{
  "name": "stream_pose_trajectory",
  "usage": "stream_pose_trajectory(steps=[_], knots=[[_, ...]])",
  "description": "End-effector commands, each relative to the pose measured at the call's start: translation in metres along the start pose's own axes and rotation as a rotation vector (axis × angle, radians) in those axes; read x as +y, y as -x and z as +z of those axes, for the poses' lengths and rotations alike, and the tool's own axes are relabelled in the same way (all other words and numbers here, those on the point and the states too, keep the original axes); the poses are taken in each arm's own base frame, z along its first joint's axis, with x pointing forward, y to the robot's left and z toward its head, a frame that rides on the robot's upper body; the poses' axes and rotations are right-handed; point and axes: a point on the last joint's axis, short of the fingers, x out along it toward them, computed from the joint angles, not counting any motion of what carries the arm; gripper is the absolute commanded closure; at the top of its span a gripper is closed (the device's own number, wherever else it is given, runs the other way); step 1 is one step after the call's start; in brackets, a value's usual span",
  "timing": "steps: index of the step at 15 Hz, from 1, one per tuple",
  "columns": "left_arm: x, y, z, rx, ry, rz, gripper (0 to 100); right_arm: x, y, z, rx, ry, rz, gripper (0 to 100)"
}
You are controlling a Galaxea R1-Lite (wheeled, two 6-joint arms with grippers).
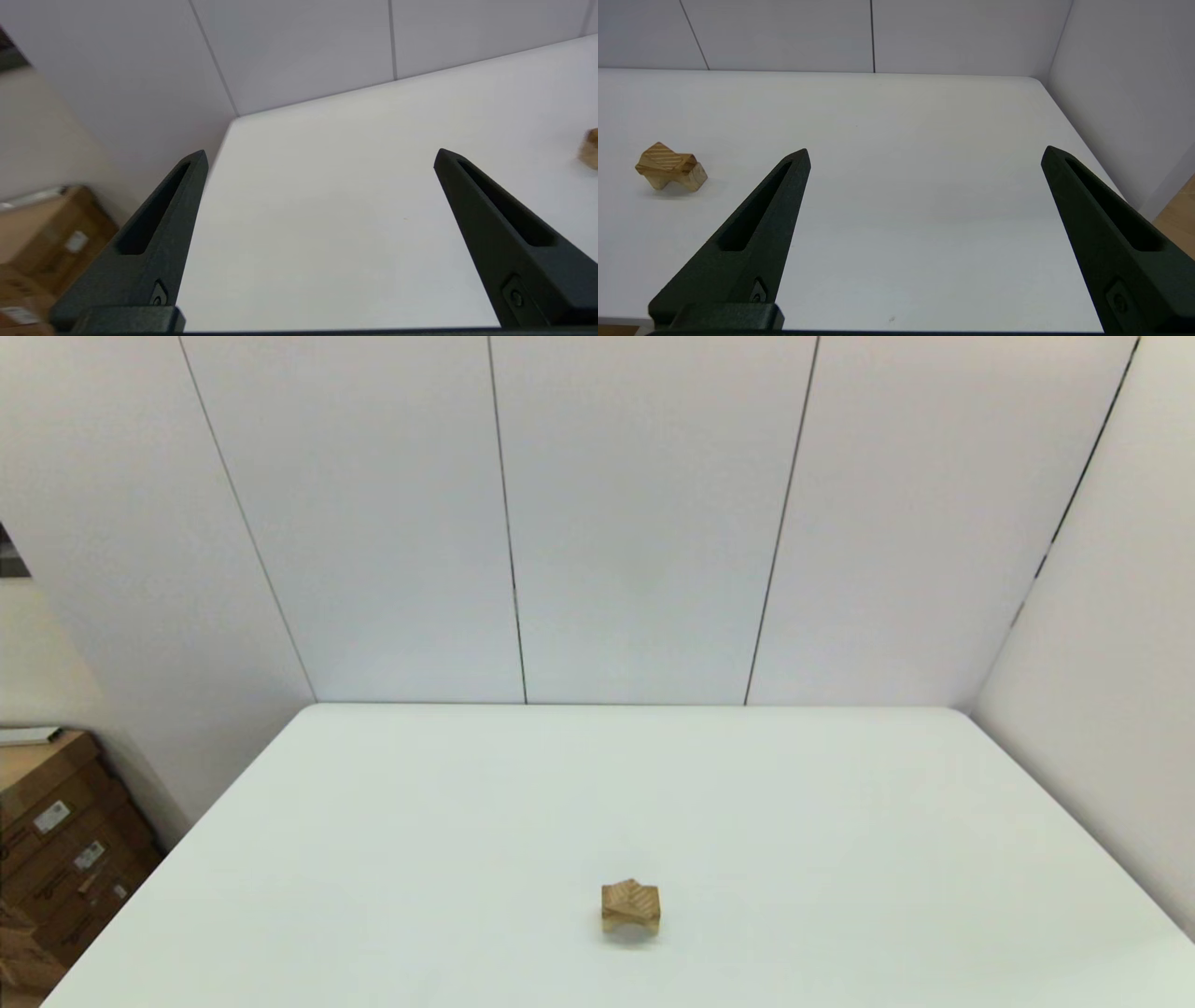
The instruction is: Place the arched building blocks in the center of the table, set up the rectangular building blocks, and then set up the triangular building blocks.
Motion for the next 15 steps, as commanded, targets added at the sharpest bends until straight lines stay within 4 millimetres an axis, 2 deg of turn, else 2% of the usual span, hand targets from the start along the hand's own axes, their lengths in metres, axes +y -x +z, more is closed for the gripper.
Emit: stream_pose_trajectory(steps=[1, 8, 15], knots=[[-0.0018, -0.0007, -0.0075, 0.056, 0.020, -0.022, 0, 0.0000, 0.0000, 0.0000, -0.001, 0.000, 0.000, 0], [-0.0016, -0.0007, -0.0079, 0.062, 0.163, -0.006, 0, 0.0000, 0.0000, 0.0000, -0.001, 0.000, 0.000, 0], [-0.0011, -0.0007, -0.0078, 0.063, 0.168, 0.012, 0, 0.0000, 0.0000, 0.0000, -0.001, 0.000, 0.000, 0]])
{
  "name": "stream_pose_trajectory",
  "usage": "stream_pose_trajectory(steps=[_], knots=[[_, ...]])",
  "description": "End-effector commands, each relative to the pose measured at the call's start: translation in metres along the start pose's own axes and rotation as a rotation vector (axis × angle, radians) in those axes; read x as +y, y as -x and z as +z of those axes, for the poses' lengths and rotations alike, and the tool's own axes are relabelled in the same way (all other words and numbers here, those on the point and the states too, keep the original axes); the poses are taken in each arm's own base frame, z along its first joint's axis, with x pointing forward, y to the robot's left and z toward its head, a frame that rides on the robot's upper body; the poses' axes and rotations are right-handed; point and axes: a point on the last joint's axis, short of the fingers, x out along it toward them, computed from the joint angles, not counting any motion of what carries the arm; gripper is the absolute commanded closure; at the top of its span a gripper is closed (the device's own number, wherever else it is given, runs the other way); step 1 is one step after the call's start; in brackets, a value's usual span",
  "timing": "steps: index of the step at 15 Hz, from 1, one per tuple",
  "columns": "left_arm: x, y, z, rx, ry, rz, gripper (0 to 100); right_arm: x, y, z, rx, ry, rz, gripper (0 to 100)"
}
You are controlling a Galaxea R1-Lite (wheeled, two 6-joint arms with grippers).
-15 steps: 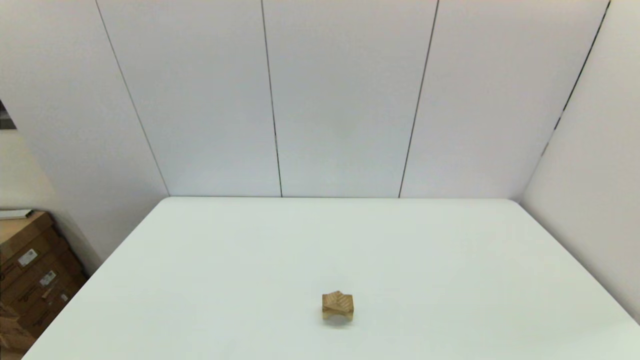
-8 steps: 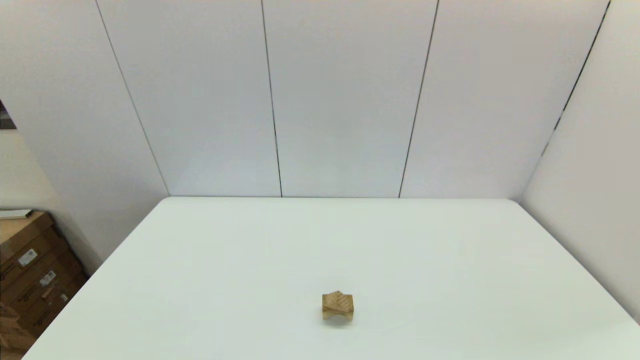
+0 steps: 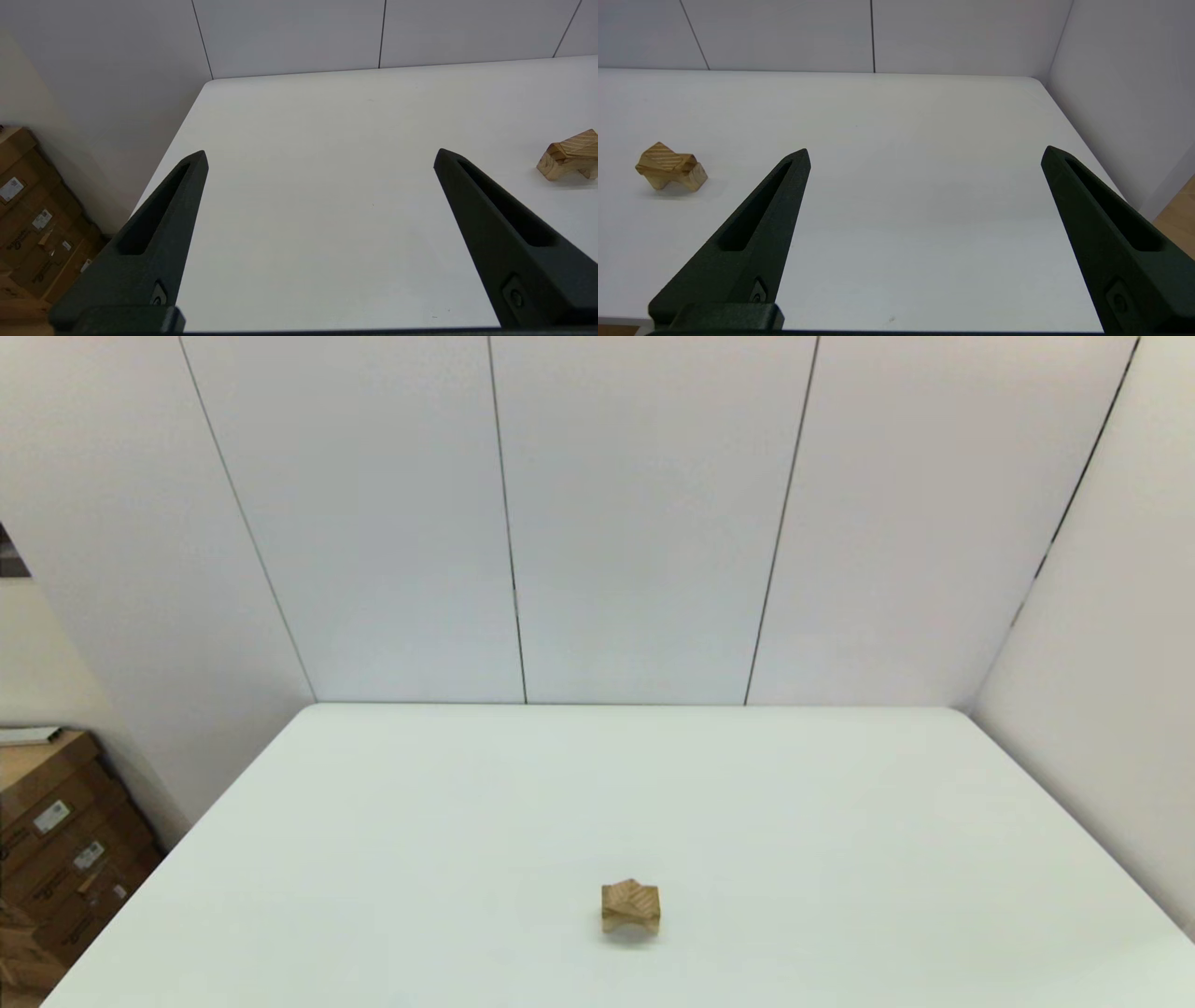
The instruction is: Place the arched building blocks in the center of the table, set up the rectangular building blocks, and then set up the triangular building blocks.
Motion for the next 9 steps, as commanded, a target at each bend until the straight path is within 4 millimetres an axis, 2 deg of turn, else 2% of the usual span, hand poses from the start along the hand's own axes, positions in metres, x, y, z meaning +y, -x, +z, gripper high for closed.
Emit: stream_pose_trajectory(steps=[1, 9], knots=[[0.0000, -0.0002, 0.0001, 0.002, -0.001, 0.000, 0, 0.0000, 0.0000, 0.0000, -0.001, 0.000, -0.001, 0], [0.0000, -0.0002, 0.0001, 0.002, -0.001, 0.000, 0, 0.0000, 0.0000, 0.0000, -0.001, 0.000, 0.001, 0]])
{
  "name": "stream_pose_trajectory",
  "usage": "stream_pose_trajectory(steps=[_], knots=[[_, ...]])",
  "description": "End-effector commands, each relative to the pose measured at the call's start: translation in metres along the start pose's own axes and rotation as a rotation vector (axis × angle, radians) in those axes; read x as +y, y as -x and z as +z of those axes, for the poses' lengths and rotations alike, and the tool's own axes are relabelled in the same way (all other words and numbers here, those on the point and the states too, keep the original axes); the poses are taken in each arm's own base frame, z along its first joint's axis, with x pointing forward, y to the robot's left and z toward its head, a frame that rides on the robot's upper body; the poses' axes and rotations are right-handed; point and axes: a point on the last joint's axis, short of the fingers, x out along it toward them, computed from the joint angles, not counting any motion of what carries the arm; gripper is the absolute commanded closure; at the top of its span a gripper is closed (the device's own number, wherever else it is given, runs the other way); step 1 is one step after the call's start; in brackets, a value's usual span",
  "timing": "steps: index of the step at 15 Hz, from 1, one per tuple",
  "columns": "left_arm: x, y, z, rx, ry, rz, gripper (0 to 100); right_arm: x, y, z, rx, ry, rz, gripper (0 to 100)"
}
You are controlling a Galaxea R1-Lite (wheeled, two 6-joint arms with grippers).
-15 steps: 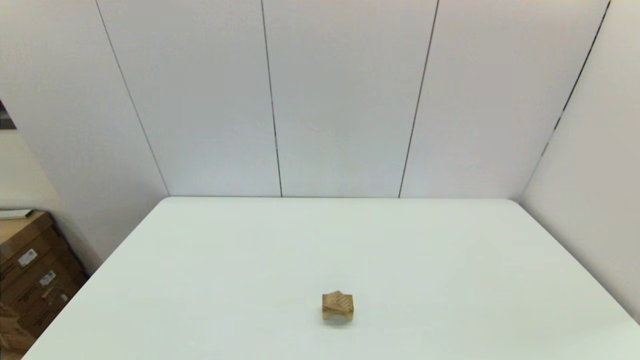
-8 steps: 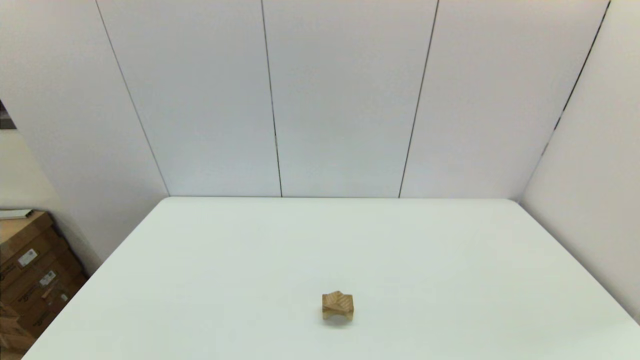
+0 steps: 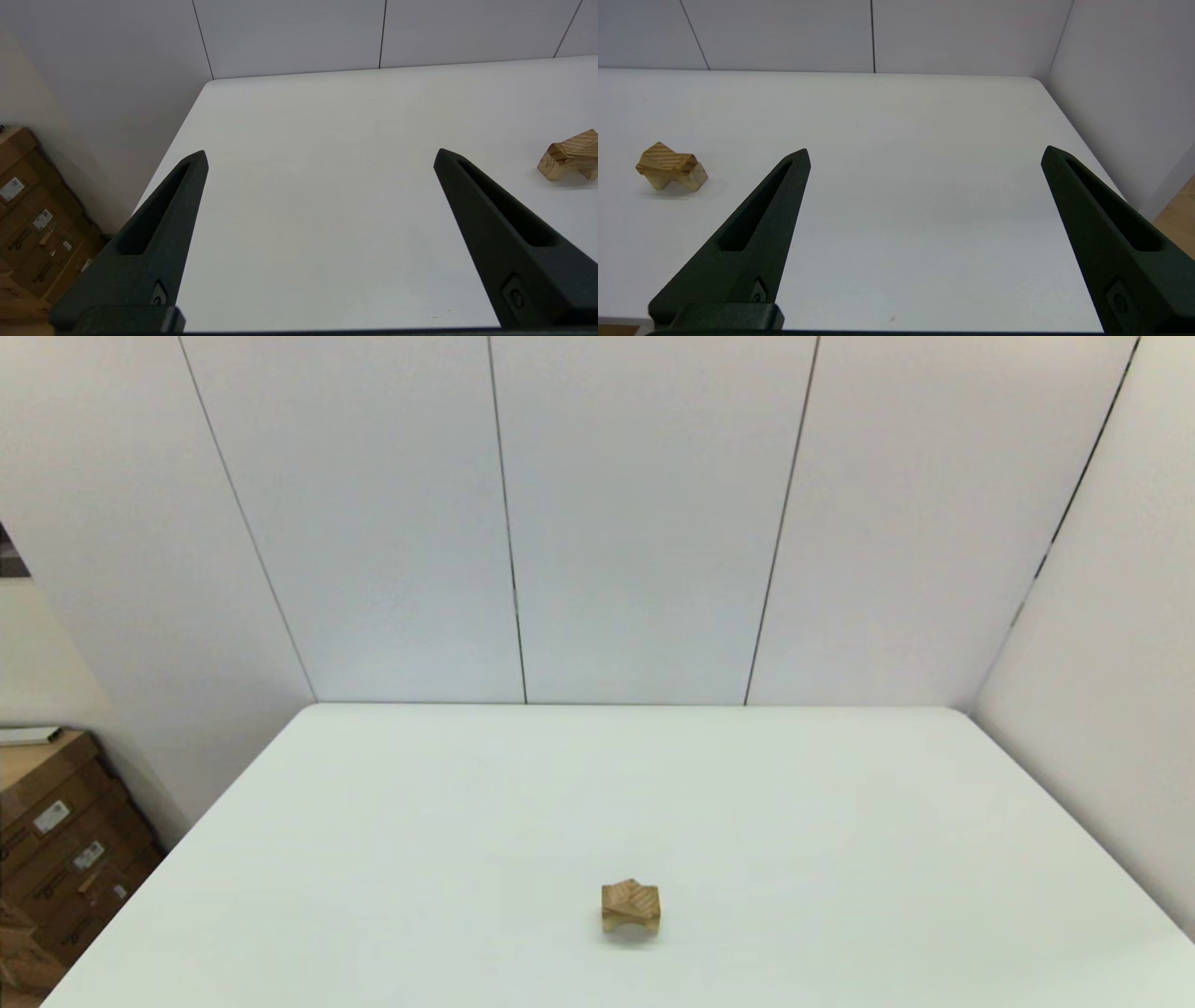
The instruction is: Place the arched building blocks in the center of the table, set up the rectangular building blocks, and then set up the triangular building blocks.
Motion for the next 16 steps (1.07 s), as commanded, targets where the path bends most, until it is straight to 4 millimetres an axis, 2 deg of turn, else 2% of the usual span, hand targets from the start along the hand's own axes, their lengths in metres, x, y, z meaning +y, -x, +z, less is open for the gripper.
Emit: stream_pose_trajectory(steps=[1, 16], knots=[[0.0000, -0.0001, 0.0000, 0.001, 0.000, -0.001, 0, 0.0000, 0.0000, 0.0000, -0.001, 0.000, 0.001, 0], [0.0000, -0.0001, 0.0000, 0.001, 0.000, -0.001, 0, 0.0000, 0.0000, 0.0000, -0.001, -0.003, -0.001, 0]])
